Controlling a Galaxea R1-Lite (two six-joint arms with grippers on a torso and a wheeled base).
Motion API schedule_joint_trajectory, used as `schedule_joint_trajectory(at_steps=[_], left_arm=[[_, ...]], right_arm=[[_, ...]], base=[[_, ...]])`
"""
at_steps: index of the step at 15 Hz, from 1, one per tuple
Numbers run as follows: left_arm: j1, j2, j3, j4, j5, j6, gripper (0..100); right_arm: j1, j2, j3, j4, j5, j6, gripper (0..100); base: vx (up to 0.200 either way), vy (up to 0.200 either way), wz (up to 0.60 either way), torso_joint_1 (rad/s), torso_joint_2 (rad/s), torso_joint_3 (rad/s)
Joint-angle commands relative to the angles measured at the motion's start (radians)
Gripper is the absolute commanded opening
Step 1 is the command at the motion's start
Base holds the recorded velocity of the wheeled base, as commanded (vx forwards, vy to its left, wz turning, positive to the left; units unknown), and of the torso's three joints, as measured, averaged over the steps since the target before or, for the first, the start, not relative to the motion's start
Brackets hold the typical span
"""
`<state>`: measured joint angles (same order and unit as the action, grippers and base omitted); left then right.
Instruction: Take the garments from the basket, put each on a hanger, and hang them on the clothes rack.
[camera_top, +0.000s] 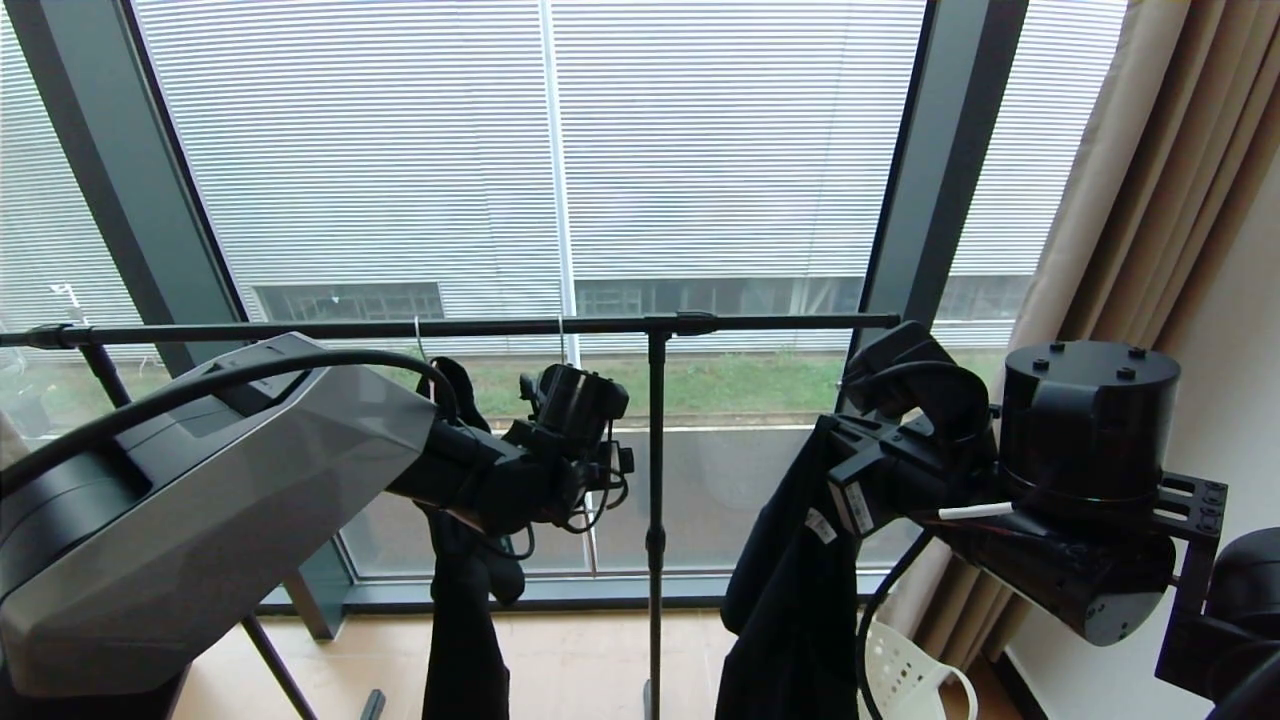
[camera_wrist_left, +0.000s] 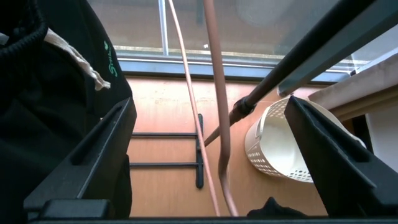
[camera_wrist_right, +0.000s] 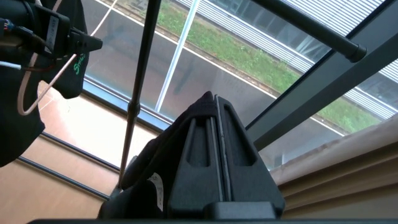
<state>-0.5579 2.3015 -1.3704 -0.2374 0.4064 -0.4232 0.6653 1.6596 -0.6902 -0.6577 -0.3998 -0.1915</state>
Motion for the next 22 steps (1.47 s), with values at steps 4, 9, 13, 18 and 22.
schedule_joint_trajectory(at_steps=[4, 9, 13, 18, 22], left_arm=[[-0.007, 0.004, 0.004, 0.0, 0.0, 0.003, 0], [-0.01, -0.002, 0.001, 0.0, 0.002, 0.003, 0], [-0.024, -0.1, 0.039, 0.0, 0.0, 0.012, 0], [-0.091, -0.341, 0.246, -0.006, -0.023, 0.086, 0], [-0.102, -0.498, 0.422, -0.01, -0.1, 0.107, 0]], right_arm=[[0.0, 0.002, 0.003, -0.005, -0.001, 0.0, 0], [0.0, 0.0, 0.008, -0.005, -0.001, 0.0, 0], [0.0, 0.002, 0.003, -0.005, -0.001, 0.0, 0], [0.0, 0.014, 0.003, -0.007, -0.001, -0.005, 0], [0.0, 0.019, 0.003, -0.007, -0.001, -0.005, 0]], base=[[0.0, 0.0, 0.0, 0.0, 0.0, 0.0], [0.0, 0.0, 0.0, 0.0, 0.0, 0.0], [0.0, 0.0, 0.0, 0.0, 0.0, 0.0], [0.0, 0.0, 0.0, 0.0, 0.0, 0.0], [0.0, 0.0, 0.0, 0.0, 0.0, 0.0]])
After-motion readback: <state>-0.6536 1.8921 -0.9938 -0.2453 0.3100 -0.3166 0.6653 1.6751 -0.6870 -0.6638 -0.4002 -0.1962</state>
